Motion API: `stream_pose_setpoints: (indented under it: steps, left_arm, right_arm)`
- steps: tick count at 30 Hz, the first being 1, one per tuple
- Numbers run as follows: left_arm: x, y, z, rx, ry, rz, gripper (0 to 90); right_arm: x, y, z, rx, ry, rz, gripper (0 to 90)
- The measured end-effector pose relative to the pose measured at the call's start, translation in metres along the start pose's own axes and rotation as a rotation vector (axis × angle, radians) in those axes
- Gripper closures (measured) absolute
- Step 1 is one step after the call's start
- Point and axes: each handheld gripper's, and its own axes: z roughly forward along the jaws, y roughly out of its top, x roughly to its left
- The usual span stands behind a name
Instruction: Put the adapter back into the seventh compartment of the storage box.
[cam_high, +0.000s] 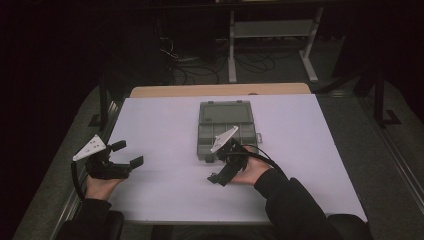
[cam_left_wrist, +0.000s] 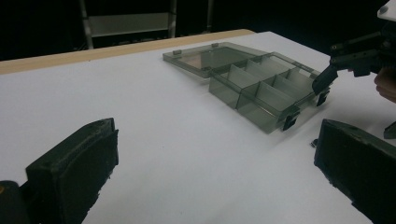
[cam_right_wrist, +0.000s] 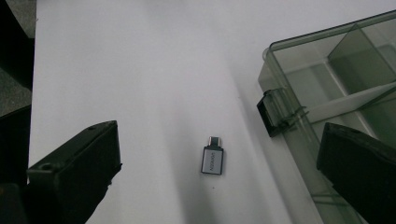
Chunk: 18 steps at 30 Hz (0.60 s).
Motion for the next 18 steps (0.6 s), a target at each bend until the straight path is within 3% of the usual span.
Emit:
stream_pose_setpoints:
  steps: [12, 18]
  left_arm:
    - [0.000, 0.000, 0.000, 0.000, 0.000, 0.001, 0.0]
    - [-0.001, 0.000, 0.000, 0.000, 0.001, 0.000, 0.0]
  right_arm:
    - [0.006, -0.002, 0.021, 0.079, 0.029, -0.024, 0.0]
    - [0.001, -0.005, 0.026, 0.091, 0.050, -0.020, 7.1]
